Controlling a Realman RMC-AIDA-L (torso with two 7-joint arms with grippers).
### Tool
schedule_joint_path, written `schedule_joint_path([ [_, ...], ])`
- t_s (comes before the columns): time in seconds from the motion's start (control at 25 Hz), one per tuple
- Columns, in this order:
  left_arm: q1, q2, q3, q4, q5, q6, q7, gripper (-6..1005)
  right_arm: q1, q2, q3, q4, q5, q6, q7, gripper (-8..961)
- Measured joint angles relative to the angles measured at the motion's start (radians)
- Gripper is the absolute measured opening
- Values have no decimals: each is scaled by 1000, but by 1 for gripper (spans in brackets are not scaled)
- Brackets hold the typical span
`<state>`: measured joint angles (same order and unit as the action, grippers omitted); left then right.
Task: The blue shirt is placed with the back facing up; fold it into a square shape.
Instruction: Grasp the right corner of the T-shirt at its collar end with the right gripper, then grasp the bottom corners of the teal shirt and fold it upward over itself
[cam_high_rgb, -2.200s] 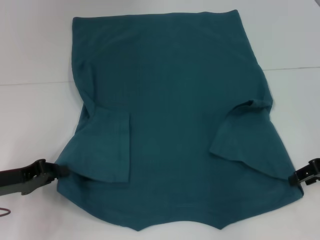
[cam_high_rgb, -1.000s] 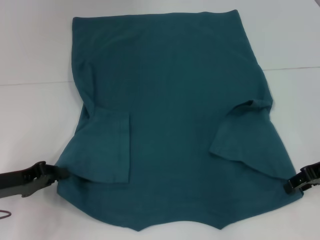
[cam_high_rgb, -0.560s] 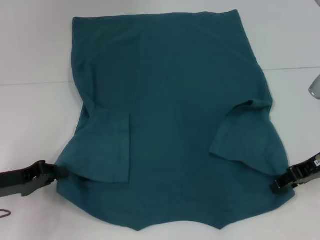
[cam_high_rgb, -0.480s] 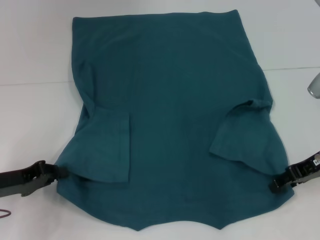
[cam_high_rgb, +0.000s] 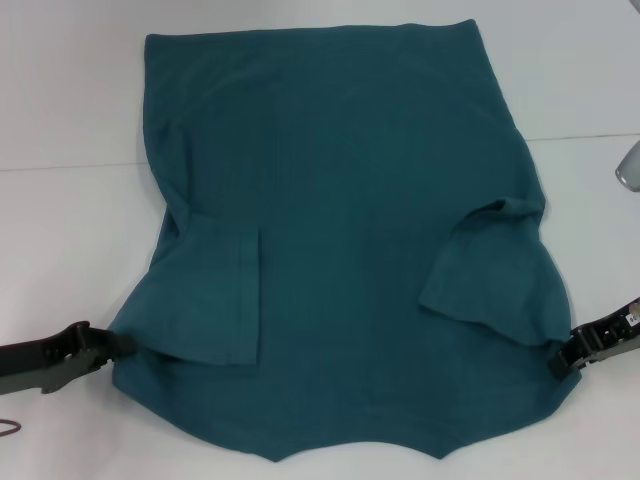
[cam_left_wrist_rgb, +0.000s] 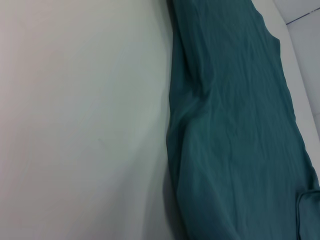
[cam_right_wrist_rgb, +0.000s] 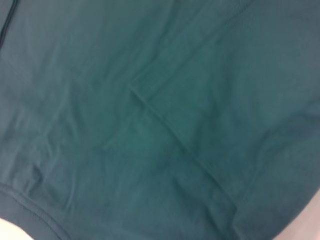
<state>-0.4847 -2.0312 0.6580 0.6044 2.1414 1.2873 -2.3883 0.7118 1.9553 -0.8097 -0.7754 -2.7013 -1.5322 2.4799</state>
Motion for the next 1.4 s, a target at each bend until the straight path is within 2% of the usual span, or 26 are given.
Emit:
schedule_joint_path([
  [0.32,1,9,2,2,6,40,4,33,-7,-4,18,-14,9,-16,-4,49],
  [0.64,33,33,13,36,21,187,6,33,-31,5,33,-144,46,-159,-29,45],
  [0.96,91,43,14,93,136,361,9,33,-65,10,60,-194,46,-339,-56,46],
  [1.16,117,48,7,102,183,408,15,33,-106,19,104,-250,49,-415,-66,46],
  [1.4,114,48,2,103,187,412,15,34,-131,27,112,-261,59,-427,-76,45],
])
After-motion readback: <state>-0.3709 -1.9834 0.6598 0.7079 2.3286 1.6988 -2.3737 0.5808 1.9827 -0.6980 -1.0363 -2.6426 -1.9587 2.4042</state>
